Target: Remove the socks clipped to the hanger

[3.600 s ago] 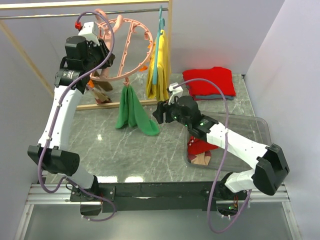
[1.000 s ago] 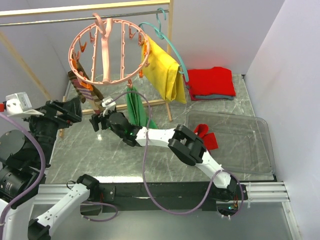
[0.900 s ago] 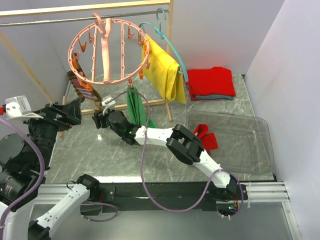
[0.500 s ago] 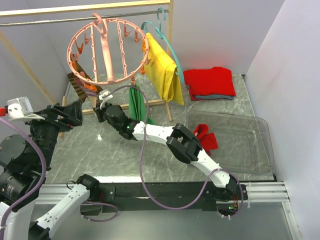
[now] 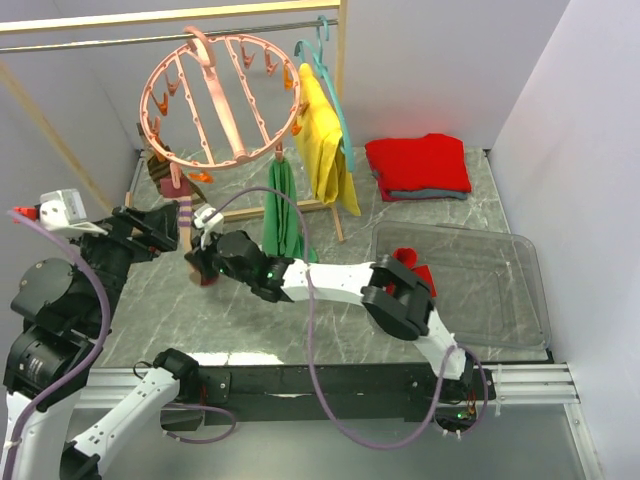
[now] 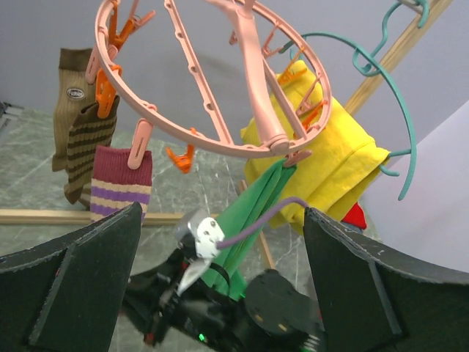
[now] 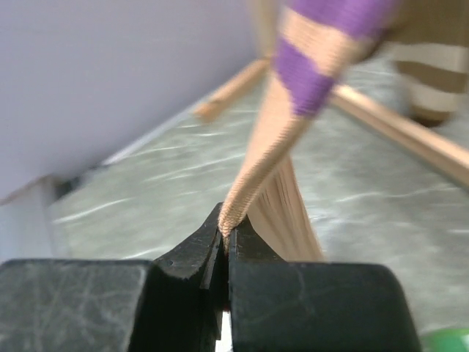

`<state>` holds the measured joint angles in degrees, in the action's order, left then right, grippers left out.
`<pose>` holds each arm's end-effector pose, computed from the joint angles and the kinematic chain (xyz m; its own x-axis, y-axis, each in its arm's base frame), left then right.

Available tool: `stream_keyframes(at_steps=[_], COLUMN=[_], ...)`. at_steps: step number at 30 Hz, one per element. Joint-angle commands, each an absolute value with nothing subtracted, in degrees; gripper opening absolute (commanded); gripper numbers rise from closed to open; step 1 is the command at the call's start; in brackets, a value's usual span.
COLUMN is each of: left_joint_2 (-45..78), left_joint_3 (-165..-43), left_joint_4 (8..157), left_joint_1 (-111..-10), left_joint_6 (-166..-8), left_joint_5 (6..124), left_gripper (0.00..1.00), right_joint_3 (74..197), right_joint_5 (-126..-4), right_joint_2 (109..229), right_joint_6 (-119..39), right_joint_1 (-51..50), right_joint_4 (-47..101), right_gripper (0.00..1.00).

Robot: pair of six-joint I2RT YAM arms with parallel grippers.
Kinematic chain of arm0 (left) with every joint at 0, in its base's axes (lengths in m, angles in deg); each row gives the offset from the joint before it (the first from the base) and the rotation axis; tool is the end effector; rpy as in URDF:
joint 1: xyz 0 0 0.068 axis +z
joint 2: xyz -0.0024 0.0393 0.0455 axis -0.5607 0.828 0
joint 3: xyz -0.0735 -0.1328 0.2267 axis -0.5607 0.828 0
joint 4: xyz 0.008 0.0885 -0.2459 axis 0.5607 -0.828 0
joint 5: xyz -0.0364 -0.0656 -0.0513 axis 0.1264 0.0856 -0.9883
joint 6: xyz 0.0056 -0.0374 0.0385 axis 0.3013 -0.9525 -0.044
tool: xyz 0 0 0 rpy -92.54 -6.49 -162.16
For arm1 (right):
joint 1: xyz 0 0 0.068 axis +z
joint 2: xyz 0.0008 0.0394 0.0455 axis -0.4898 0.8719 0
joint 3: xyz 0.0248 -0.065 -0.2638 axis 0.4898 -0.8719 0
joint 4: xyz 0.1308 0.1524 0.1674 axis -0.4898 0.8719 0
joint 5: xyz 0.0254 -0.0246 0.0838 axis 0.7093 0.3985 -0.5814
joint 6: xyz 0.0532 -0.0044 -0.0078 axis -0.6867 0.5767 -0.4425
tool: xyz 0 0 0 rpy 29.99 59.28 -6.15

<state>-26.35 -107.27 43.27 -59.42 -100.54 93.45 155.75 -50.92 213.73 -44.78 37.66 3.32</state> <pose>0.0453 -0.0078 0.4775 0.0416 -0.4659 -0.8839 0.1205 0.8805 -0.4584 0.2089 0.4823 0.2429 -0.2235 -0.0086 -0.9747 -0.8459 0.4985 0.1896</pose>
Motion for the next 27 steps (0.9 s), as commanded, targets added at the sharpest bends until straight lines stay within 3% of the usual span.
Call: stream_keyframes(at_steps=[1,17,22,27], left_joint_2=[-25.1,-20.7,-16.3,-15.2], left_joint_3=[-105.9,-109.7,-114.3,-112.2], left_joint_4=[45.6,39.4,33.8,33.9], left_joint_1=[-59.5,-59.5,-59.5,-59.5], left_joint_6=[-102.2,-96.8,-96.0,-97.9], left_joint_5=[91.5,90.8,95.9,92.0], left_gripper=[0.97,0.96,0.93,0.87], right_joint_3=[152.9,138.4,132.8,131.1], right_joint_5=[-56.2,-62.1,-60.0,-58.5], right_joint_2=[204.8,186.2,179.9,177.3], right_joint_6=[-48.9,-46.7,-44.9,-45.2], right_joint_1=[39.3,39.6,39.7,39.7], right_joint_4=[6.4,20.7,23.6,25.0], right_gripper=[0.00,0.00,0.00,0.00])
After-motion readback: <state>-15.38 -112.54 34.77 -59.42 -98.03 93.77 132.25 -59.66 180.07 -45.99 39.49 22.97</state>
